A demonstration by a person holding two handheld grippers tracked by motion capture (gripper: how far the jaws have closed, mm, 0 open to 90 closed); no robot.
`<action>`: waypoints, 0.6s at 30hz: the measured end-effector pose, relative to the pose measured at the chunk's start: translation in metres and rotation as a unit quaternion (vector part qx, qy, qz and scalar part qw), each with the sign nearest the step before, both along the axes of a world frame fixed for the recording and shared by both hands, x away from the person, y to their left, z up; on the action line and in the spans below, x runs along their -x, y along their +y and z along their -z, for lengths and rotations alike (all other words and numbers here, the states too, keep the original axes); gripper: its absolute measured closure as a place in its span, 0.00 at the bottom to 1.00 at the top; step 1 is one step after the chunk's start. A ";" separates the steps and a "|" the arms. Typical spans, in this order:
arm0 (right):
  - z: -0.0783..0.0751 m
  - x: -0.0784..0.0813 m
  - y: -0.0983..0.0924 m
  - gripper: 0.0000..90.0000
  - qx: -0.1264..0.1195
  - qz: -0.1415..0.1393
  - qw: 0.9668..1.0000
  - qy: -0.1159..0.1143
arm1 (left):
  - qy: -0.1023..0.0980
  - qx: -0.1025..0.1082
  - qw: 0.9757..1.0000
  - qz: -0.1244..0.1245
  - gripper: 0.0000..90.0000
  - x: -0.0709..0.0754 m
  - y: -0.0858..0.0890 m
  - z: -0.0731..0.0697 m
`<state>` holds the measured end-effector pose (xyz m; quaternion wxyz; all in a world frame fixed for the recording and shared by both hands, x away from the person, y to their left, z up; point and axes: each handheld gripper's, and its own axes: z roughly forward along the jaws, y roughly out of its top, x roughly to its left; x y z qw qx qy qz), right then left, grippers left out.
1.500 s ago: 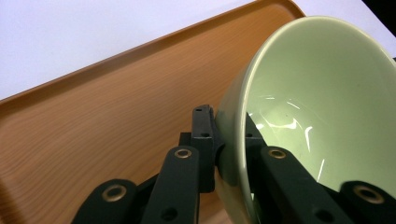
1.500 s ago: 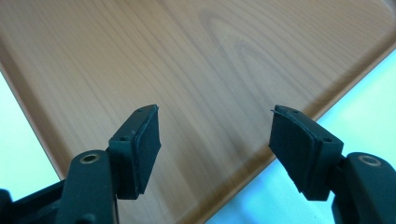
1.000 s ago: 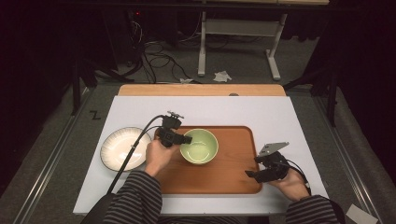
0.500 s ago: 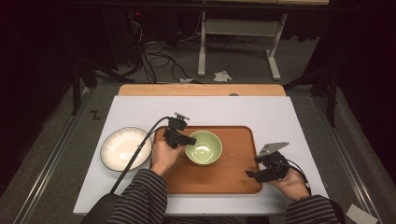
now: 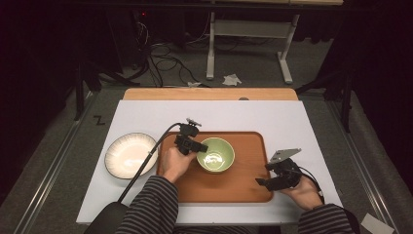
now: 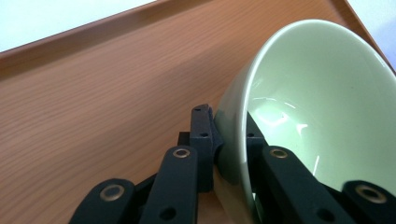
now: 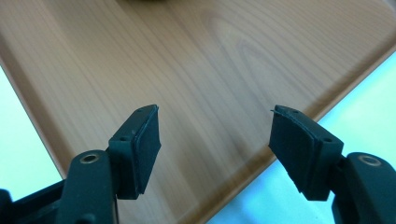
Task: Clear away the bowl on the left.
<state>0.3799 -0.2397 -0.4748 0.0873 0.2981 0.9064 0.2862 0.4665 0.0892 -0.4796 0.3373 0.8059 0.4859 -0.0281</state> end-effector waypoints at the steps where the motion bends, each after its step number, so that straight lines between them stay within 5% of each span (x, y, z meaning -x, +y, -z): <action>1: 0.000 0.000 0.000 0.39 0.002 0.000 1.000 0.001 | 0.000 0.000 1.000 0.000 0.91 0.000 -0.001 0.000; 14: 0.001 0.000 0.000 0.39 0.000 0.000 1.000 0.002 | 0.007 0.014 1.000 -0.003 0.85 -0.005 0.000 0.001; 18: 0.001 0.000 0.000 0.39 0.000 0.001 1.000 0.002 | -0.019 0.021 1.000 -0.004 0.73 -0.002 0.000 -0.005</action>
